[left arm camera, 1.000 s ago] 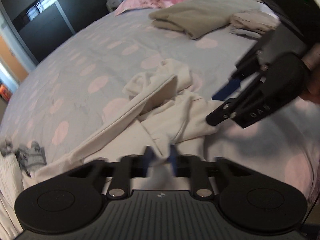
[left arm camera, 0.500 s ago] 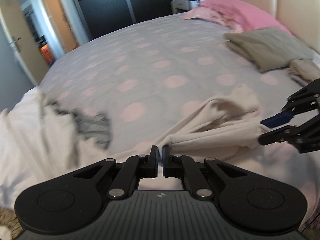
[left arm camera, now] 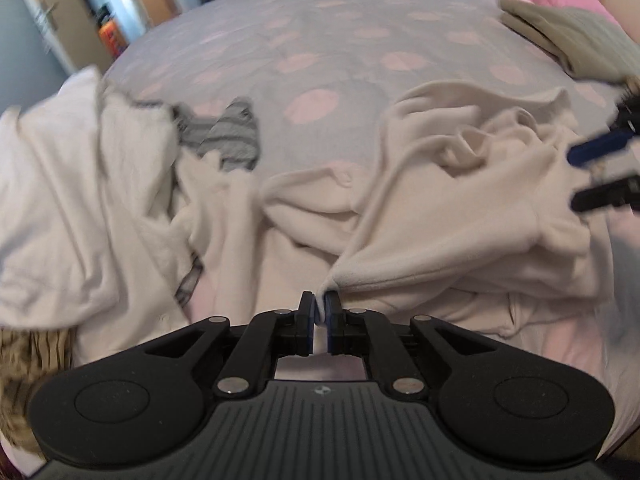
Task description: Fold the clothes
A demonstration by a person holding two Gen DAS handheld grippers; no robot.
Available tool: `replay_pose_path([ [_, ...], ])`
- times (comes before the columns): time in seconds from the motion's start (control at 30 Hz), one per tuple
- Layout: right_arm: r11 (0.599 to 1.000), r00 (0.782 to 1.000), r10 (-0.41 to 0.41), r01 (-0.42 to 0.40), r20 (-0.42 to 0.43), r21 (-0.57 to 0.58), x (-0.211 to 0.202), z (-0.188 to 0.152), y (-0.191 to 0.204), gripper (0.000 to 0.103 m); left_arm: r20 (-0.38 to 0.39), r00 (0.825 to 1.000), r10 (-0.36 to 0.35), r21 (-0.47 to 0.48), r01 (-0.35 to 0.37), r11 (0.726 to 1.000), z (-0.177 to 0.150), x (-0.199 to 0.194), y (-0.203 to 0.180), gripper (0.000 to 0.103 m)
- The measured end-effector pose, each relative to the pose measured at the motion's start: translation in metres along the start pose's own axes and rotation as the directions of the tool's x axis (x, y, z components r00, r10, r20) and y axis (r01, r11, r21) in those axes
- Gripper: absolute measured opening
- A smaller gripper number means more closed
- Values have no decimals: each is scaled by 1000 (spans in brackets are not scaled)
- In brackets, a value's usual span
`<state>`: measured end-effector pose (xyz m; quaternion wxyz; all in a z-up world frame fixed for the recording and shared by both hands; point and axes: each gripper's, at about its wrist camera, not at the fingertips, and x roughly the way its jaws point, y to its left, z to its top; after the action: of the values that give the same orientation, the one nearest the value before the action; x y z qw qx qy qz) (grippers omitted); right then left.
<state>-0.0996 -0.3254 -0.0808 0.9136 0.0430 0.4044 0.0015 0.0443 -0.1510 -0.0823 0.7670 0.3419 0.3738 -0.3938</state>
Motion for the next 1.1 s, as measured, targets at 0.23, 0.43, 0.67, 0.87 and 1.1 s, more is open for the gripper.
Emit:
replay_pose_path([
  [0.23,998,998,-57,56,29,31,-21,-8,-18,51,109,994,29,171,-48,984,-15,-17,-20,25],
  [0.43,984,986,-158,153,50,94,-32,-17,-36,54,220,975,2,291,-68,954,-23,-34,-43,31],
  [0.67,971,967,-216,198,136,136,-39,-27,-41,54,351,936,-24,348,-106,931,-28,-47,-61,31],
  [0.87,971,957,-236,225,171,82,-44,-29,-42,54,379,925,-9,464,-182,867,-28,-37,-80,31],
  [1.1,951,951,-290,273,109,148,-41,-34,-59,58,417,908,-33,666,-281,691,-39,-19,-111,31],
])
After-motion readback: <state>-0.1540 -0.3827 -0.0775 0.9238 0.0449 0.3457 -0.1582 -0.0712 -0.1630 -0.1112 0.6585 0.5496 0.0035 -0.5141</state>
